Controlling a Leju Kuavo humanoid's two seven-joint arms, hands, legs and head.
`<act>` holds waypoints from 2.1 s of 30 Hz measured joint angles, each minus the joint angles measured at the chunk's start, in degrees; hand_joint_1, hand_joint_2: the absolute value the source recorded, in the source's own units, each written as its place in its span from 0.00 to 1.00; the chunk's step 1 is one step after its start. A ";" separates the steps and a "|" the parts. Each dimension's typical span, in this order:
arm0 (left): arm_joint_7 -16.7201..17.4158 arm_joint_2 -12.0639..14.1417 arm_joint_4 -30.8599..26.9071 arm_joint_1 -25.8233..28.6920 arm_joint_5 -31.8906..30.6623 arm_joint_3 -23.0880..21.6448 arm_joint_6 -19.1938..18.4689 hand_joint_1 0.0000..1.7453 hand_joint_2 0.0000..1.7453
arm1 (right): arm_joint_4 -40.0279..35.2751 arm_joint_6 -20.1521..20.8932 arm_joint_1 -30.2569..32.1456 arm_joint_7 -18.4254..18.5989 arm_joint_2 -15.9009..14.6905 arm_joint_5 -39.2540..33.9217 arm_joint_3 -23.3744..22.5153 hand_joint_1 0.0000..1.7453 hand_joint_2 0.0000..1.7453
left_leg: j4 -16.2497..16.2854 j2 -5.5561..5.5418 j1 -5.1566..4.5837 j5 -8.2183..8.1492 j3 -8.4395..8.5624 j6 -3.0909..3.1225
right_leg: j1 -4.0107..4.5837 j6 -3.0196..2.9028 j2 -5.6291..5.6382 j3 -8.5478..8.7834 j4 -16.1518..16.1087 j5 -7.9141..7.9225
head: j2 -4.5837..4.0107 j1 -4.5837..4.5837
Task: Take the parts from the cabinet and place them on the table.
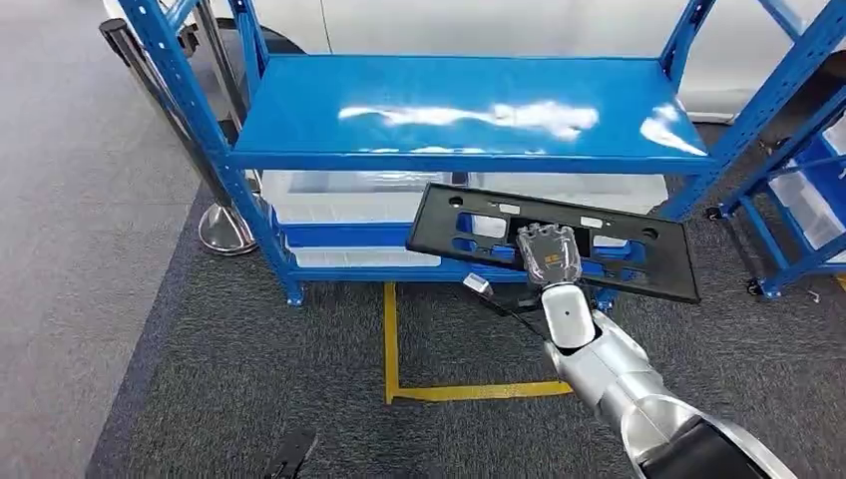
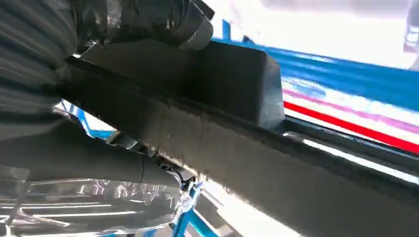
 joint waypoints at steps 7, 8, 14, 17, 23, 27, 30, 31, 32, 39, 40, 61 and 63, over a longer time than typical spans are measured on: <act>-0.02 0.13 0.02 0.63 -0.09 0.04 0.17 0.00 1.00 | -0.09 -0.13 0.17 -1.03 0.26 -0.81 -1.97 1.00 1.00 | 1.11 -0.34 0.01 -0.45 -2.49 -2.34 | 0.10 -2.64 -0.25 1.11 -7.51 -0.14 | 0.00 -0.20; -0.02 0.13 0.02 0.69 -0.11 0.04 0.17 0.00 1.00 | -0.09 -0.15 0.19 -1.18 0.28 -0.87 -2.21 1.00 1.00 | 4.49 -0.33 0.09 -4.59 -3.43 -2.53 | 0.10 -2.90 -0.30 0.18 -7.50 0.64 | 0.00 -0.37; -0.37 0.13 0.02 0.61 -0.37 0.11 0.20 0.00 1.00 | -0.09 -0.15 0.53 -1.71 0.33 -0.98 -3.58 1.00 1.00 | 15.91 -0.32 0.19 -4.33 -1.09 -2.66 | 0.35 -2.51 -0.33 -5.46 -7.33 4.72 | 0.00 -0.35; -0.50 0.24 0.00 0.46 -0.68 0.11 0.46 0.00 1.00 | -0.11 -0.15 0.55 -2.03 0.28 -0.98 -4.11 1.00 1.00 | 0.27 -0.26 -0.34 -8.35 10.91 -1.45 | 0.65 -1.76 -0.40 -6.57 -7.05 6.25 | 0.00 -0.35; -0.24 0.24 0.02 0.72 -0.83 0.31 0.33 0.00 1.00 | -0.09 -0.15 0.66 -2.19 0.13 -0.96 -4.76 1.00 1.00 | -2.18 0.21 -0.16 -6.58 10.07 0.57 | 0.23 0.23 -0.17 -8.49 -3.87 3.62 | 0.00 -0.06; -0.15 0.31 0.02 0.95 -0.87 0.35 0.31 0.00 1.00 | -0.02 -0.15 1.35 -2.21 0.07 -0.96 -4.85 1.00 1.00 | -1.31 0.20 -0.33 -5.21 7.32 0.74 | 0.10 0.80 -0.12 -11.92 9.83 -3.60 | 0.00 -0.09; -0.09 0.31 0.02 1.16 -0.87 0.35 0.31 0.00 1.00 | -0.04 -0.15 1.52 -2.21 0.07 -0.96 -4.90 1.00 1.00 | 0.14 0.12 -0.32 -4.97 5.58 0.51 | 0.07 0.38 -0.12 -3.67 -0.94 0.61 | 0.00 -0.11; -0.09 0.31 0.02 1.11 -0.87 0.35 0.31 0.00 1.00 | -0.09 -0.15 1.43 -2.19 0.07 -0.96 -4.96 1.00 1.00 | 0.65 0.16 -0.32 -4.99 5.19 0.38 | 0.20 -0.10 -0.05 -1.76 -5.07 0.11 | 0.00 -0.11; -0.11 0.31 0.02 0.98 -0.92 0.35 0.31 0.00 1.00 | -0.09 -0.15 1.41 -2.19 0.07 -0.96 -5.07 1.00 1.00 | 1.12 0.17 -0.75 -4.85 4.51 -0.05 | 0.66 -0.46 0.03 -1.43 -5.49 0.22 | 0.00 -0.11; -0.04 0.42 0.02 1.12 -1.20 0.42 0.22 0.00 1.00 | -0.09 -0.15 1.33 -2.21 0.09 -0.96 -5.38 1.00 1.00 | 7.47 0.00 -0.43 -10.31 1.35 -2.46 | 0.03 -2.84 -0.37 -3.11 -6.58 2.75 | 0.00 -0.24; -0.04 0.46 0.02 1.08 -1.20 0.42 0.17 0.00 1.00 | -0.09 -0.15 1.37 -2.34 0.09 -0.92 -5.38 1.00 1.00 | 12.13 0.01 -0.26 -12.84 -0.31 -2.72 | 0.08 -2.85 -0.37 -3.67 -6.55 3.15 | 0.00 -0.24; -0.61 0.59 0.02 1.13 -2.03 0.48 0.61 0.00 1.00 | -0.11 -0.20 2.22 -3.26 -0.33 -1.55 -6.91 1.00 1.00 | 0.13 2.10 -0.09 -4.11 4.80 0.31 | 0.09 0.22 -1.84 -2.23 -4.00 1.54 | 0.00 -0.07; -0.61 0.63 0.02 1.06 -2.05 0.48 0.61 0.00 1.00 | -0.20 -0.22 2.09 -3.26 -0.24 -1.64 -6.93 1.00 1.00 | 0.62 2.74 -0.65 -4.16 4.49 -0.36 | 0.91 -0.72 -2.71 -1.64 -6.51 0.97 | 0.00 -0.15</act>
